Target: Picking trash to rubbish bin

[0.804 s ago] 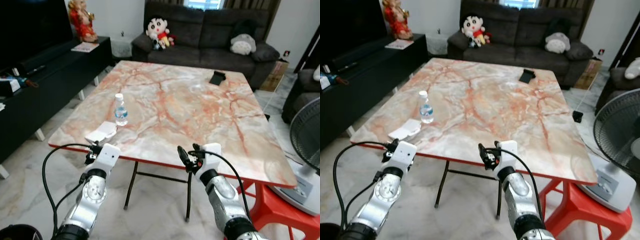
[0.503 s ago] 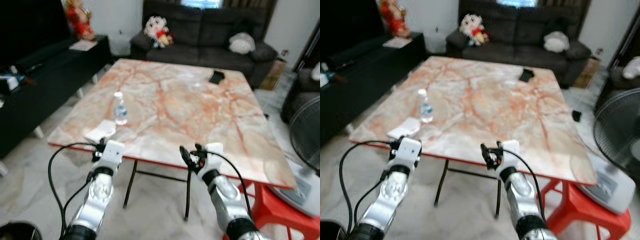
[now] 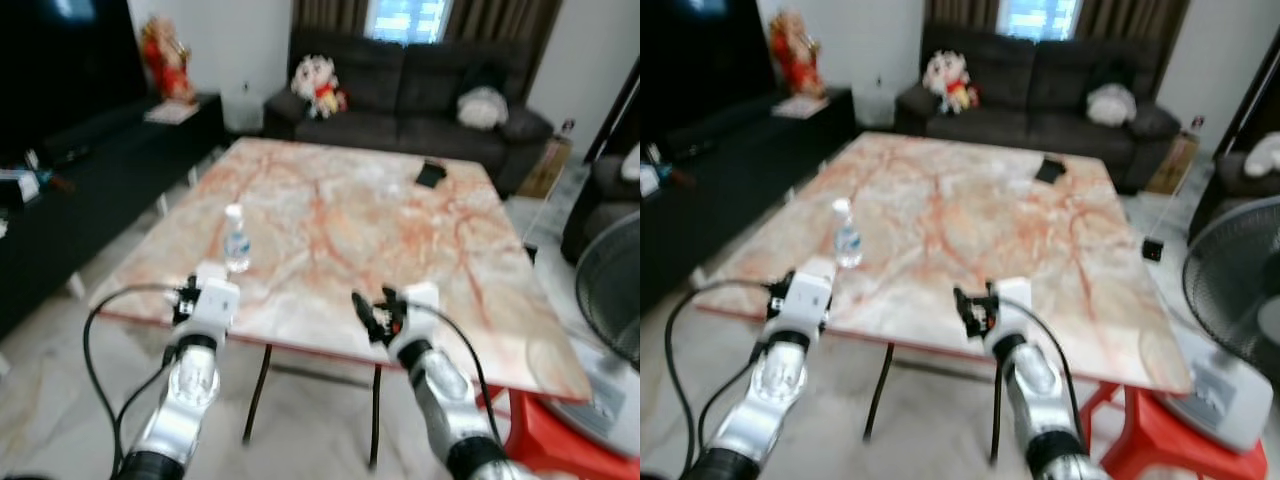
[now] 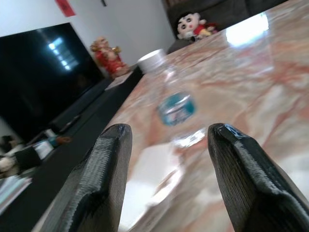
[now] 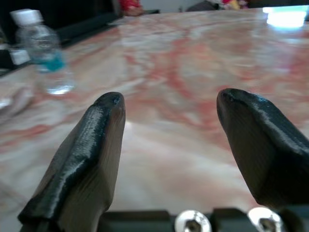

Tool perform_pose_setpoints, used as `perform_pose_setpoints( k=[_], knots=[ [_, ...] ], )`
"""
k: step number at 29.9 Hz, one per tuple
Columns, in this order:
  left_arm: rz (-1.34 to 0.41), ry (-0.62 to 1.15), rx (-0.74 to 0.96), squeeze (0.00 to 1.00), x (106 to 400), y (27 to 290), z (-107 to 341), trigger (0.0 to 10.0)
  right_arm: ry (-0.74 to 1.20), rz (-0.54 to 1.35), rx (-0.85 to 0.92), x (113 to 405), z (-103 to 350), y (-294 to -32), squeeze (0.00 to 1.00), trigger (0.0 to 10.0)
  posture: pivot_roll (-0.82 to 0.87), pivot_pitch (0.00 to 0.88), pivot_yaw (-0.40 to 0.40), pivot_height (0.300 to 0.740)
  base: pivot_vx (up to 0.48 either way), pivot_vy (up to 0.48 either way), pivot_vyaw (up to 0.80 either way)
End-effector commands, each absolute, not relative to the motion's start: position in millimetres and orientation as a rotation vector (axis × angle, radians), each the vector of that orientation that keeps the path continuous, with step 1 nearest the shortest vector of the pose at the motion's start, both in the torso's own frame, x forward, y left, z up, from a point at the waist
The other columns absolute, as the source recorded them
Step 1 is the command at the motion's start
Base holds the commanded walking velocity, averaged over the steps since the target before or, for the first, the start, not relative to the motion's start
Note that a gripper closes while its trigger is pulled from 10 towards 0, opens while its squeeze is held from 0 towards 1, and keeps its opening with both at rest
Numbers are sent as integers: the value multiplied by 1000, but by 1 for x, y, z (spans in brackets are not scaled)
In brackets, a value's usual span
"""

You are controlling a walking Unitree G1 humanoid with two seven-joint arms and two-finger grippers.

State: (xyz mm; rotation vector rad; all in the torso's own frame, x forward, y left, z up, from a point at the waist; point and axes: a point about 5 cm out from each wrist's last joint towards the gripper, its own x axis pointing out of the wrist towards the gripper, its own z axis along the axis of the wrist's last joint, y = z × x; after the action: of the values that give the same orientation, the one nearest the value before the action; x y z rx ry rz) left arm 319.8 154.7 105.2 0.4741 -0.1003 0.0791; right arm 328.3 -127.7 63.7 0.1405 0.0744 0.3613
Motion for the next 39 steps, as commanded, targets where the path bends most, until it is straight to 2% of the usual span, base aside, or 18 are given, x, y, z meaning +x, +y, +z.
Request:
perform_pose_setpoints(
  k=[1,6,14,26,39],
  knots=[
    [91,-91,507,0,319,160,104,10000,54,379,134,331,69,-122,0,10000,-3,0,-74,740,480,0,494],
    [88,-98,511,0,319,159,105,10000,53,382,133,331,69,-121,0,10000,-3,0,-76,740,480,0,519],
    [92,-116,514,0,319,158,108,10000,55,384,131,331,69,-122,0,10000,-2,0,-80,740,480,0,0],
    [61,-228,569,0,314,150,123,10000,63,370,161,330,67,-122,0,10000,2,2,-78,740,0,0,0],
    [20,-236,611,0,305,142,120,10000,73,365,171,329,65,-122,0,10000,8,17,-74,740,0,0,0]
  ],
)
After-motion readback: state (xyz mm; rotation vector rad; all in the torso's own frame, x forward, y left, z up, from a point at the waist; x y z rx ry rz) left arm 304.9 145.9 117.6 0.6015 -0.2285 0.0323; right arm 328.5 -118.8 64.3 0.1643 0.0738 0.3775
